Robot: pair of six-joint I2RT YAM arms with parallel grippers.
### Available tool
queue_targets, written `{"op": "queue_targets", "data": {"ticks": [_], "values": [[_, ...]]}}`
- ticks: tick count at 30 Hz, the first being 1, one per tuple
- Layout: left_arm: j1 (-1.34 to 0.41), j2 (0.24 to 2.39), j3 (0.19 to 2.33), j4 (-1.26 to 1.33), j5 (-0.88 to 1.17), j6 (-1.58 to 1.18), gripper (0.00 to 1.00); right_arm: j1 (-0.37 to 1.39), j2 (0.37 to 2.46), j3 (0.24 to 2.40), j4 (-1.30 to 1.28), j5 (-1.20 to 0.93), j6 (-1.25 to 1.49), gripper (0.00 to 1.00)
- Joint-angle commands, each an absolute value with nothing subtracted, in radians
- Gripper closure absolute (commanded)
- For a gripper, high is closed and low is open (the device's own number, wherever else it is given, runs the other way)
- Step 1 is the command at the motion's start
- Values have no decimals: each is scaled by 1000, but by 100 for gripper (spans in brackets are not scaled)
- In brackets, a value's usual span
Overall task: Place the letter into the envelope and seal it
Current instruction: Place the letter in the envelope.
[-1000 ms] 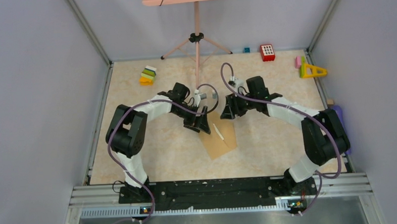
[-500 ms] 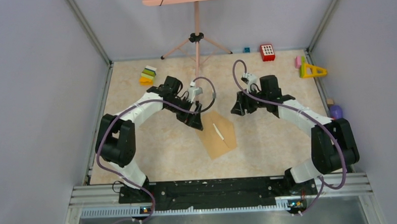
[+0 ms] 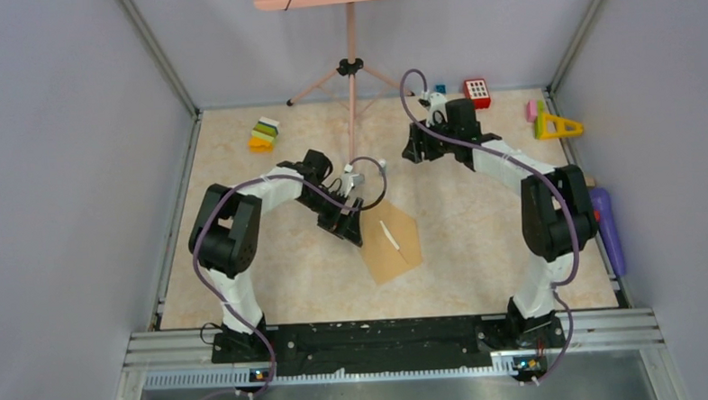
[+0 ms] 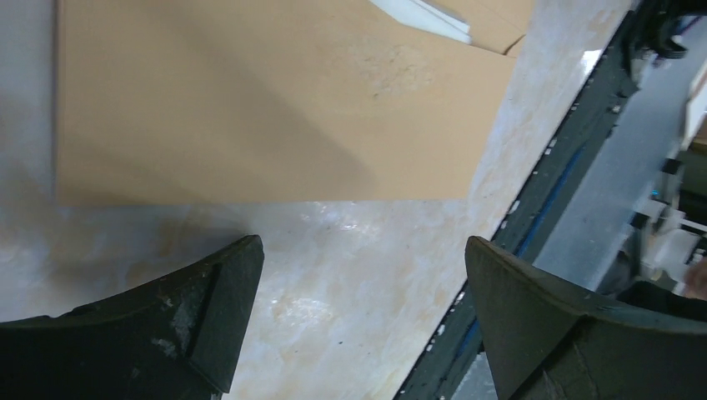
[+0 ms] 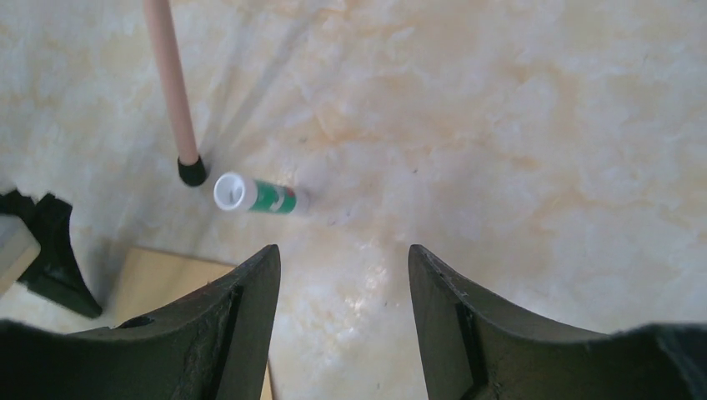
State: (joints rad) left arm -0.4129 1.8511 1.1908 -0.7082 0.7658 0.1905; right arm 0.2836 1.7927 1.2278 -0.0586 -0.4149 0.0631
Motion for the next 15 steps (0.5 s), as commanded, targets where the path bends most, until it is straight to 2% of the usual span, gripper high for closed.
{"op": "queue_targets", "data": {"ticks": [1, 4, 15], "values": [[-409, 1912, 1238, -691, 776, 210, 2, 300, 1857, 1410, -88, -325, 77, 43], [-408, 1944, 1238, -659, 757, 181, 2, 325, 1886, 1489, -131, -297, 71, 43], [-399, 1996, 1303, -533, 659, 77, 2, 408, 1891, 1516, -128, -261, 85, 43]]}}
